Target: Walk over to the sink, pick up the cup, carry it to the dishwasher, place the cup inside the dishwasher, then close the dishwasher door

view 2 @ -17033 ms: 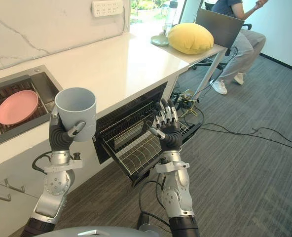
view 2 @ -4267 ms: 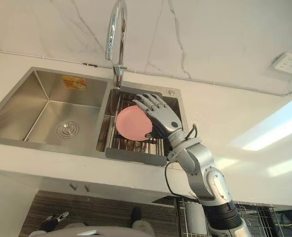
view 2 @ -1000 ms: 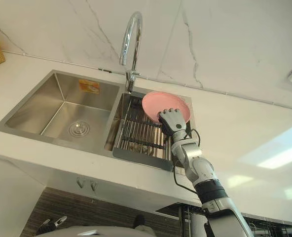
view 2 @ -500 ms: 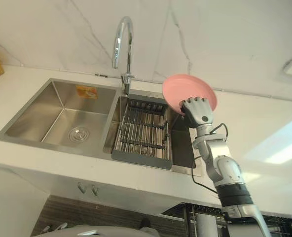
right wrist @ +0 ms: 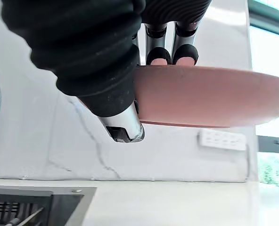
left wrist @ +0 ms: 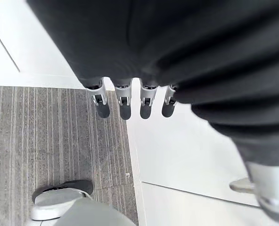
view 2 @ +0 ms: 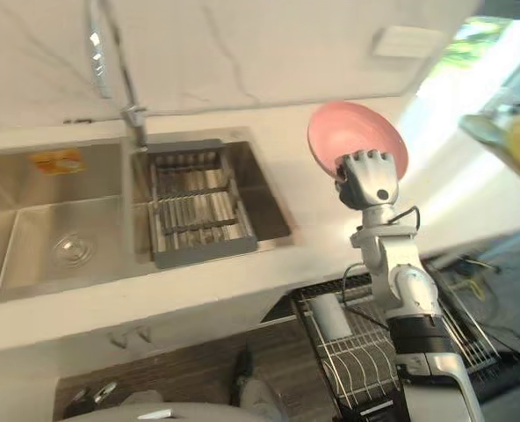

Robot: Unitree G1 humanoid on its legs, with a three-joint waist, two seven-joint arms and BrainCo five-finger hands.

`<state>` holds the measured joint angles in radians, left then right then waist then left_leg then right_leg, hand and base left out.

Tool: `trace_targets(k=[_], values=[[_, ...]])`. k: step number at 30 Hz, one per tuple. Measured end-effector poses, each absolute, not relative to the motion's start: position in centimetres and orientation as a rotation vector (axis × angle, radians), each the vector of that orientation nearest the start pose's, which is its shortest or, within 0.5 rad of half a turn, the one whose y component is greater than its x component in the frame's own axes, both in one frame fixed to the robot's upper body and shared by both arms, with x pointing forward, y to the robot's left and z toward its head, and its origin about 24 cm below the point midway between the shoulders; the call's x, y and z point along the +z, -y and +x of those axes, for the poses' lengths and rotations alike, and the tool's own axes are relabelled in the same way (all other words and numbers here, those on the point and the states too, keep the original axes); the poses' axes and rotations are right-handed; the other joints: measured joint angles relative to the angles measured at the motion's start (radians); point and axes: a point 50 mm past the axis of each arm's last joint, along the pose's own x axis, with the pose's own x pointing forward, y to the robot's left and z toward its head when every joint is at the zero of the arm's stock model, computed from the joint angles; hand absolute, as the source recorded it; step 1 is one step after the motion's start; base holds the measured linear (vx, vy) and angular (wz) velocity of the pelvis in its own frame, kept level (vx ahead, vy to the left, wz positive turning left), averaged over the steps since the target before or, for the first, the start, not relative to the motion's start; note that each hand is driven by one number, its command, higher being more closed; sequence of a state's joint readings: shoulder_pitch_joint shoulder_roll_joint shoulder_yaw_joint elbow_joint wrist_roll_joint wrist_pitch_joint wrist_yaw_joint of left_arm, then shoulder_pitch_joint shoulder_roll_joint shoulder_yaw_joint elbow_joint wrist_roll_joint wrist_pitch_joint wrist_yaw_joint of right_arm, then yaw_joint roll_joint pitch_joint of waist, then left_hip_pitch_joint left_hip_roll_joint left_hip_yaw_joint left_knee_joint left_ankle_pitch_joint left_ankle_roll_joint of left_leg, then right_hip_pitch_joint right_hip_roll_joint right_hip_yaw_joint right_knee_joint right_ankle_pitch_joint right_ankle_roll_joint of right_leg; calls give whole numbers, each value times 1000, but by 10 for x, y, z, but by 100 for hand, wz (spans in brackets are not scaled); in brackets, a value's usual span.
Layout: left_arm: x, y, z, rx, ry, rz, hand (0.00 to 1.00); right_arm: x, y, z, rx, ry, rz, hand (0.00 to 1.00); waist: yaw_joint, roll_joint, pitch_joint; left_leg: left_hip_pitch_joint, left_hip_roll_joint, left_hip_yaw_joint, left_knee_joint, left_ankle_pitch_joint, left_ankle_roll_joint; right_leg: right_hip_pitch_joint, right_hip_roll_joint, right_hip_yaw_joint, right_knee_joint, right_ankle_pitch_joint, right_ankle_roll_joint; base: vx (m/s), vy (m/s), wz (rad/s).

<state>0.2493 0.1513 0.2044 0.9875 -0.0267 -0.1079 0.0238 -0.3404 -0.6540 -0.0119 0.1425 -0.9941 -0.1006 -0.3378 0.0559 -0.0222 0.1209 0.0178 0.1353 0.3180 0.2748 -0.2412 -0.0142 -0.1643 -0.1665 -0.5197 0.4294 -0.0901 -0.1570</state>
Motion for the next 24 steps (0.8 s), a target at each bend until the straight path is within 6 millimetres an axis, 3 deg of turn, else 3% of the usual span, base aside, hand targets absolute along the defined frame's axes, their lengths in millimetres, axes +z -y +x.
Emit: trace_targets(k=[2,3,4,6,7,10,15,24], values=[[-155,-244,39,373,-1107,31,0,171,245,314,-337,531,-1605,100,31,-10,-7,-11,49,87,43,-2,-9,97,-77,-65,44,-75,72,-118,-112,-123],[-155,-244,39,381,-1108,23,0,171,243,315,-330,536,-1608,100,37,-14,-9,-21,59,100,57,-4,-19,121,-87,-68,19,-73,89,-90,-170,-102],[-154,-248,39,398,-1106,26,0,173,242,318,-332,539,-1618,100,53,-39,-23,-48,71,123,92,-13,-42,157,-97,-51,-87,-34,151,-44,-165,-74],[-156,-241,44,392,-1108,5,0,175,243,321,-342,537,-1617,100,56,-38,-24,-70,95,117,102,-1,-65,188,-21,-30,-243,0,233,-68,-272,-82],[-157,-236,44,386,-1111,-9,0,173,246,321,-341,520,-1620,100,47,-30,-25,-65,107,118,91,11,-75,211,13,-13,-317,32,250,-75,-278,-62],[-158,-230,45,367,-1107,-14,0,173,257,318,-363,481,-1647,100,27,-21,-30,-34,113,118,33,41,-102,240,59,14,-402,73,235,-76,-135,-35],[-158,-227,49,356,-1090,-10,0,179,289,305,-470,402,-1620,100,21,-24,-30,-35,107,92,13,67,-103,252,75,13,-454,105,229,-69,-17,1],[-159,-223,45,338,-1085,3,0,140,291,294,-358,279,-1603,100,2,-22,-26,-39,41,88,-48,113,-73,249,33,9,-510,172,244,-70,100,5]])
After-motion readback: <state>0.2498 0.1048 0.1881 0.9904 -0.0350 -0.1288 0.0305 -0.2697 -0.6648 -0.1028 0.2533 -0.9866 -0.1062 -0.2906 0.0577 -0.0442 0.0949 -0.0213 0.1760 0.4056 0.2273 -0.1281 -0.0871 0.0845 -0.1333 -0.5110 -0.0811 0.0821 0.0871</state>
